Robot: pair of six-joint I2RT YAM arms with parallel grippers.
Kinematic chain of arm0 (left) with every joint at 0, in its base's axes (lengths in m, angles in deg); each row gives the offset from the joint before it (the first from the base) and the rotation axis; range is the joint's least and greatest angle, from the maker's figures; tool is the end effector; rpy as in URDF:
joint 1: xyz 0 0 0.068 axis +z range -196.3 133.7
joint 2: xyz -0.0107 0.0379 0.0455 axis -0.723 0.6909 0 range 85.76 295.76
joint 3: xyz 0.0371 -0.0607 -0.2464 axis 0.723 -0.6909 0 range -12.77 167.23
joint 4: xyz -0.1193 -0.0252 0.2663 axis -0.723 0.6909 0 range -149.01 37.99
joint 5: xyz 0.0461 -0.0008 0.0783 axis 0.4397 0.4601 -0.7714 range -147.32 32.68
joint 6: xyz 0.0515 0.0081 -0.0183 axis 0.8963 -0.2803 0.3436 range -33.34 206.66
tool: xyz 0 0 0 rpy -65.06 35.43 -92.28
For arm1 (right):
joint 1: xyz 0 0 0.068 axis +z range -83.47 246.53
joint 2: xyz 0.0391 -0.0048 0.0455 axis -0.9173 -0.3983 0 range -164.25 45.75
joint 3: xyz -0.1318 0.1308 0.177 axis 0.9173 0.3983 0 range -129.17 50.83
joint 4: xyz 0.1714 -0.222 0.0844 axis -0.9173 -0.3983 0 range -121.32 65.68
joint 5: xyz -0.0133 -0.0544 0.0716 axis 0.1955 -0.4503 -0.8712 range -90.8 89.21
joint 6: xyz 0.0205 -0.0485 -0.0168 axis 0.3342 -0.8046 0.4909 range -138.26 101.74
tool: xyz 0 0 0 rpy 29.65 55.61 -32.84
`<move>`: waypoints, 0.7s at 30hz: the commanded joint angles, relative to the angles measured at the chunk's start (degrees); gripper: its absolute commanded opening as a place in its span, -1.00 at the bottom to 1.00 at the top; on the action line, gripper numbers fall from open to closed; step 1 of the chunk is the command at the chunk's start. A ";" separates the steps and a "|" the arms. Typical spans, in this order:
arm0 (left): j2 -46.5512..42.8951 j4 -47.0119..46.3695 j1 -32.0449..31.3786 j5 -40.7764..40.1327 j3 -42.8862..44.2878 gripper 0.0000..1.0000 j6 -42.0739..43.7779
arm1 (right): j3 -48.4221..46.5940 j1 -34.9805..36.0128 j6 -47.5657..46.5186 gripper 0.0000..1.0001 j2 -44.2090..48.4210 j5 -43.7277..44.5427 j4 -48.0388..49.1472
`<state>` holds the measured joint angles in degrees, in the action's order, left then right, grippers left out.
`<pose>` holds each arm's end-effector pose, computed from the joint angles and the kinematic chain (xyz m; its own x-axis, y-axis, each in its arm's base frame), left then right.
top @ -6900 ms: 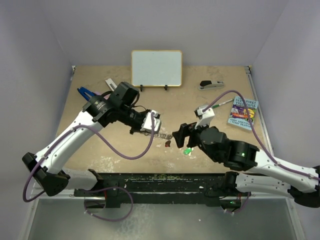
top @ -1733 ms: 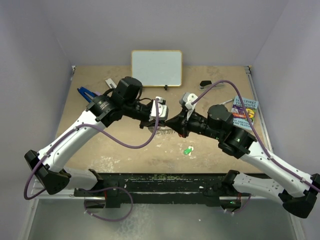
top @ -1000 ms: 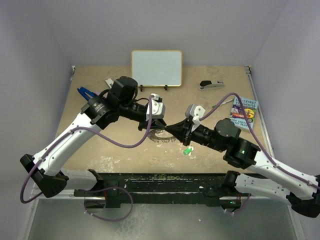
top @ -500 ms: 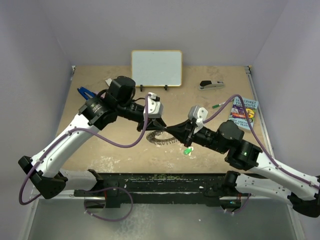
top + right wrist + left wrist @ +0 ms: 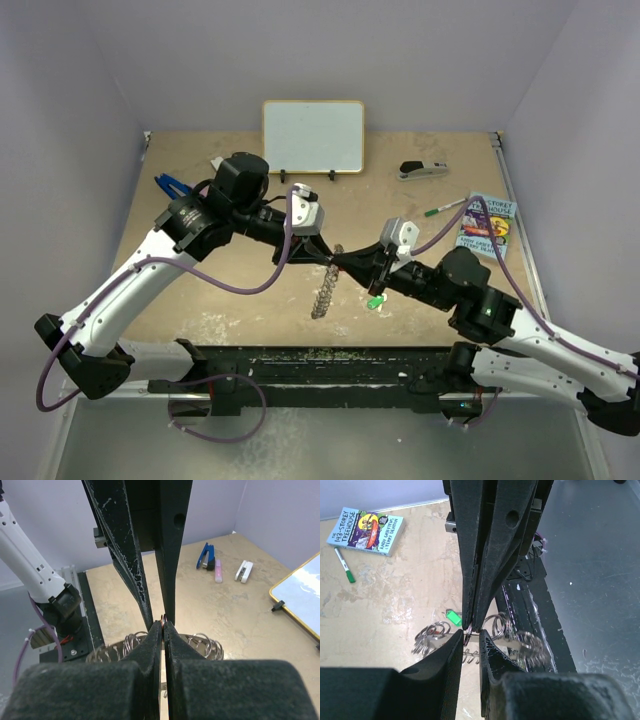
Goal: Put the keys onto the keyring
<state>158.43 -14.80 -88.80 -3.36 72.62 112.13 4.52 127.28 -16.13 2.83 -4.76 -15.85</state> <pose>0.1908 -0.2159 0.4190 0.0420 0.3049 -0.9515 0.9834 -0.1807 -0.0145 0.1063 0.1954 0.3810 0.0668 0.1951 -0.9785 -0.9066 0.4214 0.0222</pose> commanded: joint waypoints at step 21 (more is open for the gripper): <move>-1.92 -5.00 -0.17 0.20 -0.52 -0.56 -3.26 | 0.23 1.09 -0.61 -1.00 3.41 0.28 8.53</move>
<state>157.94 -16.72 -88.82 -4.39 71.70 110.71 5.22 128.02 -16.50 5.39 -4.76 -12.85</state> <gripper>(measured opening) 0.219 0.004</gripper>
